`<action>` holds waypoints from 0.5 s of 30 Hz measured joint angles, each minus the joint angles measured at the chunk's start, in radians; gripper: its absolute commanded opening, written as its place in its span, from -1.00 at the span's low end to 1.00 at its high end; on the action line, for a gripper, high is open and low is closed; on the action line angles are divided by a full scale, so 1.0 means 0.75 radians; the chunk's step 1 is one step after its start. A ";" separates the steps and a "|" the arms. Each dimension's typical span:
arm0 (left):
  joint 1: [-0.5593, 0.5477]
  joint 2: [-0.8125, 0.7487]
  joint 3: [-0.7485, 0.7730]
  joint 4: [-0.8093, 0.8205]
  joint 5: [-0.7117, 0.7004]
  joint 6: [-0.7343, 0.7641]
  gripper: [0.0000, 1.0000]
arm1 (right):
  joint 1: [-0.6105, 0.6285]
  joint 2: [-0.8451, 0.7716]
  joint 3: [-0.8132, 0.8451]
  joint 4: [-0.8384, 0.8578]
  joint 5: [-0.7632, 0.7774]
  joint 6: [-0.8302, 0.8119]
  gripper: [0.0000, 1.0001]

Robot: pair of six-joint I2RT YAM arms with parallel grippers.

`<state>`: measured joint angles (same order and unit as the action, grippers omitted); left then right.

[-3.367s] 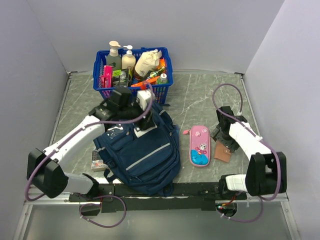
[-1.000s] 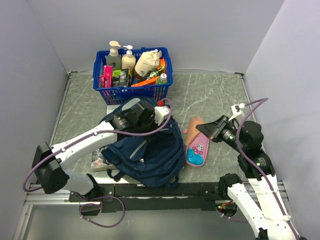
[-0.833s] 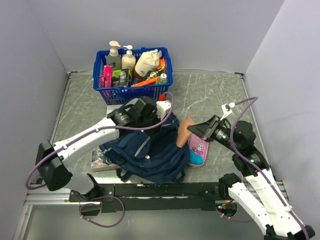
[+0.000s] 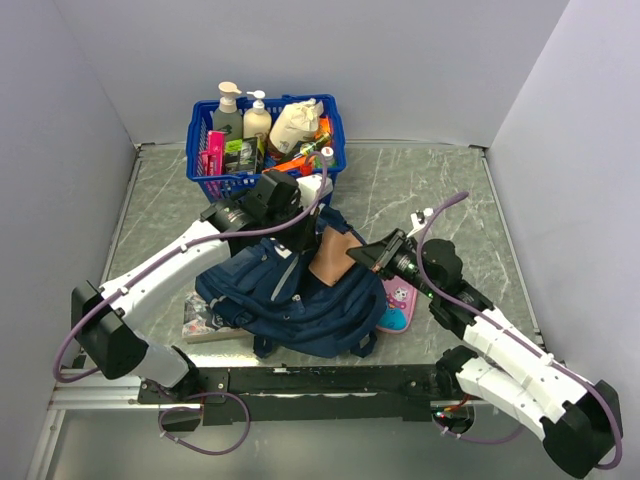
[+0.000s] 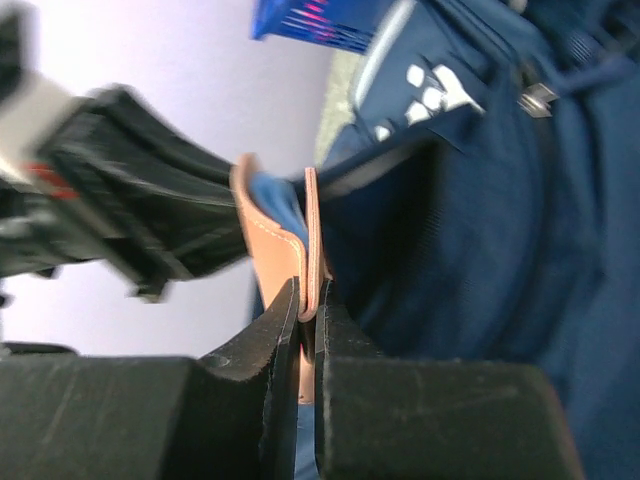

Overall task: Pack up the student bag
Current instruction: Place the personal item in the student bag.

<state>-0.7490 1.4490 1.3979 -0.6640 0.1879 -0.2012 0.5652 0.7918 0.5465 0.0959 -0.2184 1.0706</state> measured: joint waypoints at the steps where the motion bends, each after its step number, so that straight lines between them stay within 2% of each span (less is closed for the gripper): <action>1: 0.002 0.002 0.004 -0.001 0.000 -0.006 -0.98 | 0.001 0.007 -0.015 -0.003 0.002 0.007 -1.00; 5: 0.002 0.006 0.006 -0.009 0.001 -0.012 -0.98 | 0.011 0.001 -0.040 -0.039 0.019 0.025 -1.00; 15: 0.002 0.006 0.006 0.011 0.010 -0.018 -0.98 | 0.020 -0.201 -0.084 -0.280 0.094 0.059 -1.00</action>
<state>-0.7475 1.4536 1.4025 -0.6556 0.1955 -0.2150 0.5800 0.6407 0.4835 -0.1139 -0.1482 1.1149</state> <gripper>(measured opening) 0.060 0.080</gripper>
